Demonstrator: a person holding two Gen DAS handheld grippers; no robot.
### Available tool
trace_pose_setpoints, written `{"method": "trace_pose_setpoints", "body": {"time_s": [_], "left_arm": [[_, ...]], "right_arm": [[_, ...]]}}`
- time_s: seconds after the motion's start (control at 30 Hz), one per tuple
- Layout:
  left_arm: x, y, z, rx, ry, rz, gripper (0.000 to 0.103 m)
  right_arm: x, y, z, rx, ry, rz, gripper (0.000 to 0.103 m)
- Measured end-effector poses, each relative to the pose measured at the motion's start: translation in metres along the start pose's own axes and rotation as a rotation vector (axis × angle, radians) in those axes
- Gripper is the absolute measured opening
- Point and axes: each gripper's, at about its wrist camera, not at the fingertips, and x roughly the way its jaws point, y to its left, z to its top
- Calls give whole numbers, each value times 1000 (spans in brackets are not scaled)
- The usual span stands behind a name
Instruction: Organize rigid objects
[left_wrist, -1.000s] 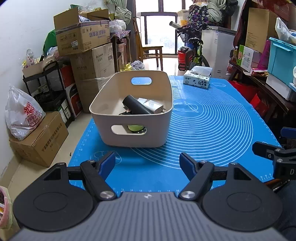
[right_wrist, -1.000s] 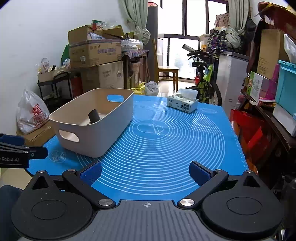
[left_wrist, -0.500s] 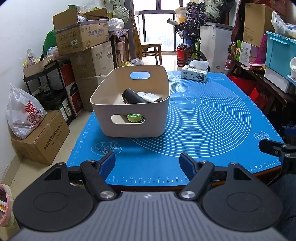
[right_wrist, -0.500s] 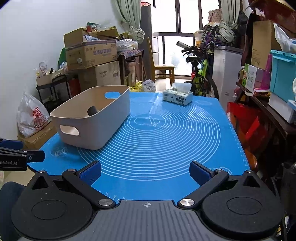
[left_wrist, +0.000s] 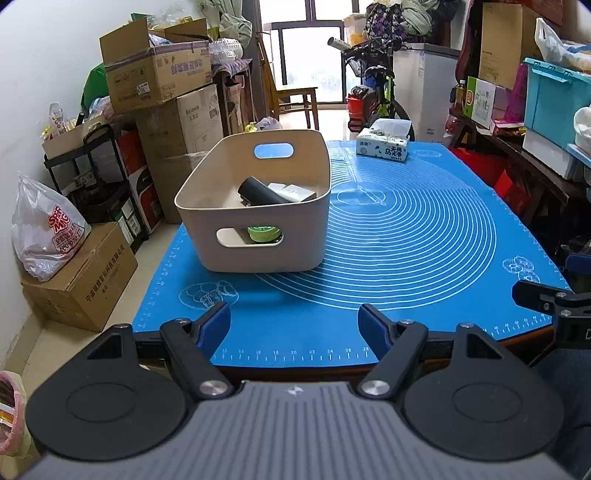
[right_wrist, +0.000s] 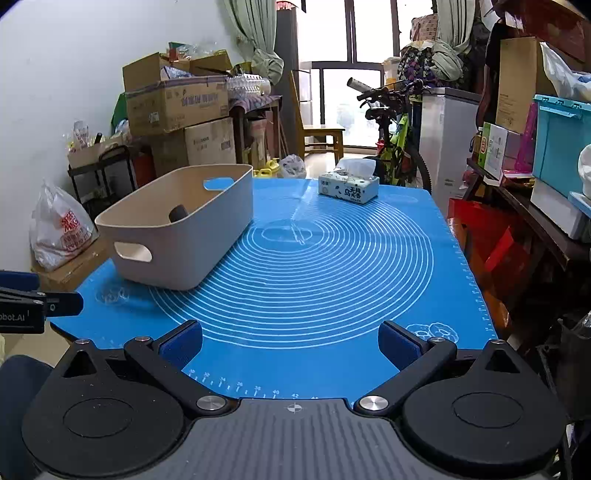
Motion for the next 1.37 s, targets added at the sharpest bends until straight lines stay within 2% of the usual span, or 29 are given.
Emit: {"method": "trace_pose_setpoints", "body": {"time_s": [1.37], "left_arm": [[6, -4, -2, 12, 19, -5, 77]], "right_arm": [[4, -1, -11, 43, 16, 13, 100]]}}
